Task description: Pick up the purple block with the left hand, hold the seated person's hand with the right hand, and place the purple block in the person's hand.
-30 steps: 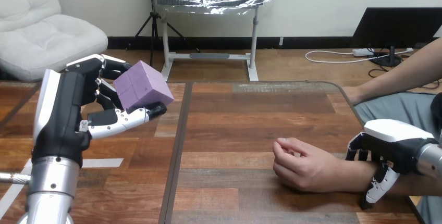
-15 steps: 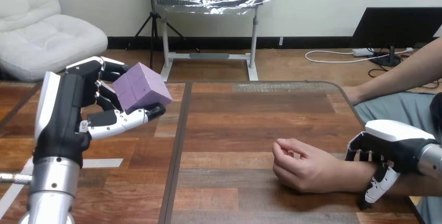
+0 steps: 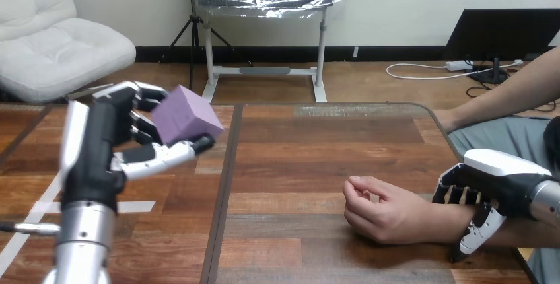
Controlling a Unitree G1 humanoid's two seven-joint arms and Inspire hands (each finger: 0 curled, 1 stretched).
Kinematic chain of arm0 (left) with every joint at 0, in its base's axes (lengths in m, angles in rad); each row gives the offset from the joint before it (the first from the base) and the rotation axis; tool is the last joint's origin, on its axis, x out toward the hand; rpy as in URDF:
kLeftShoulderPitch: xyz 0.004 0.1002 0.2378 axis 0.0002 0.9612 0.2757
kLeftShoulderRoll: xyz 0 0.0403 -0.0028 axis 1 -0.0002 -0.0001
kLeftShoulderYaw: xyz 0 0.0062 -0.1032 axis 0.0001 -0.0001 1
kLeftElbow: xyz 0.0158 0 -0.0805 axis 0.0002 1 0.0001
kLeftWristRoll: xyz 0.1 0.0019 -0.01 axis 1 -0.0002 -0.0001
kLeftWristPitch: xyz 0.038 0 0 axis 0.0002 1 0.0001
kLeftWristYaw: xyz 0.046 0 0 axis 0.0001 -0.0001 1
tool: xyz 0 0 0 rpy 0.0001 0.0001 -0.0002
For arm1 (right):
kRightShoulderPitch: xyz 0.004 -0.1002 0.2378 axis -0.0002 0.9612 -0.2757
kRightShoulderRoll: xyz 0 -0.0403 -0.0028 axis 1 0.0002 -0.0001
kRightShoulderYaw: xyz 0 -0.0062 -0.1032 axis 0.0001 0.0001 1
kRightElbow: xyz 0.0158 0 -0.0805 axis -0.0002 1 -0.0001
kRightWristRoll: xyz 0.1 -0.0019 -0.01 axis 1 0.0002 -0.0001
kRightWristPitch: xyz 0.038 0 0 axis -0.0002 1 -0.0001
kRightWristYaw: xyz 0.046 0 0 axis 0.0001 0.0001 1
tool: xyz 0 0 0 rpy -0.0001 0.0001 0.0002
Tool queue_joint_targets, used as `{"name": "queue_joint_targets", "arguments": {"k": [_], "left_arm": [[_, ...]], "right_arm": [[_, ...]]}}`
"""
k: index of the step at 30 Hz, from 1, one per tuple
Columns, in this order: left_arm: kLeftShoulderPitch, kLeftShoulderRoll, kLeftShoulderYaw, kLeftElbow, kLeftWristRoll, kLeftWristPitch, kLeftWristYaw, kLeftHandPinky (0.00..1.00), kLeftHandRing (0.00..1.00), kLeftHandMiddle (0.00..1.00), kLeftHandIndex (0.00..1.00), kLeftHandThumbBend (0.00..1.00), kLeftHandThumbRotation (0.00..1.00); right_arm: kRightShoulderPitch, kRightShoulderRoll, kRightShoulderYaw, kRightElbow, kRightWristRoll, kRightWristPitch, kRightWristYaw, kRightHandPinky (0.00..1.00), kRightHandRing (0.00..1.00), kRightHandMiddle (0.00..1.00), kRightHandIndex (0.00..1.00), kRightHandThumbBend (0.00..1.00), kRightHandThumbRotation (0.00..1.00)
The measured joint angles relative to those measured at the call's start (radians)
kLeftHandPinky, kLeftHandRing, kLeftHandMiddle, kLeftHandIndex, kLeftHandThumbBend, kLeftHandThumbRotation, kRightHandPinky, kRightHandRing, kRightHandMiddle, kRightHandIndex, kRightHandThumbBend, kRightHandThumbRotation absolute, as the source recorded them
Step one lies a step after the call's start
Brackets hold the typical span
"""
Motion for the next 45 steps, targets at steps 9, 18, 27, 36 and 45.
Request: {"name": "queue_joint_targets", "arguments": {"k": [9,18,27,36,45], "left_arm": [[-0.022,-0.029,-0.016,0.087,-0.001,-0.011,0.000,0.27,0.33,0.38,0.44,0.56,0.00],[-0.059,-0.041,-0.030,0.184,0.000,-0.025,0.003,0.28,0.33,0.38,0.45,0.58,0.00],[-0.107,-0.047,-0.043,0.277,0.000,-0.052,0.009,0.30,0.34,0.39,0.45,0.59,0.00],[-0.151,-0.062,-0.046,0.340,-0.001,-0.075,0.008,0.30,0.35,0.40,0.46,0.58,0.00],[-0.192,-0.069,-0.051,0.387,-0.002,-0.080,0.006,0.29,0.34,0.39,0.46,0.59,0.00]], "right_arm": [[0.000,0.000,-0.004,-0.014,0.022,0.008,0.012,0.42,0.49,0.55,0.59,0.90,0.00],[0.000,0.000,-0.009,-0.036,0.046,0.012,0.018,0.41,0.48,0.54,0.58,0.91,0.02],[0.000,0.001,-0.019,-0.071,0.073,0.031,0.033,0.40,0.46,0.53,0.59,0.91,0.03],[0.000,0.001,-0.031,-0.113,0.079,0.043,0.039,0.40,0.47,0.53,0.58,0.92,0.04],[-0.005,0.003,-0.039,-0.150,0.087,0.057,0.049,0.42,0.49,0.54,0.58,0.90,0.05]]}}
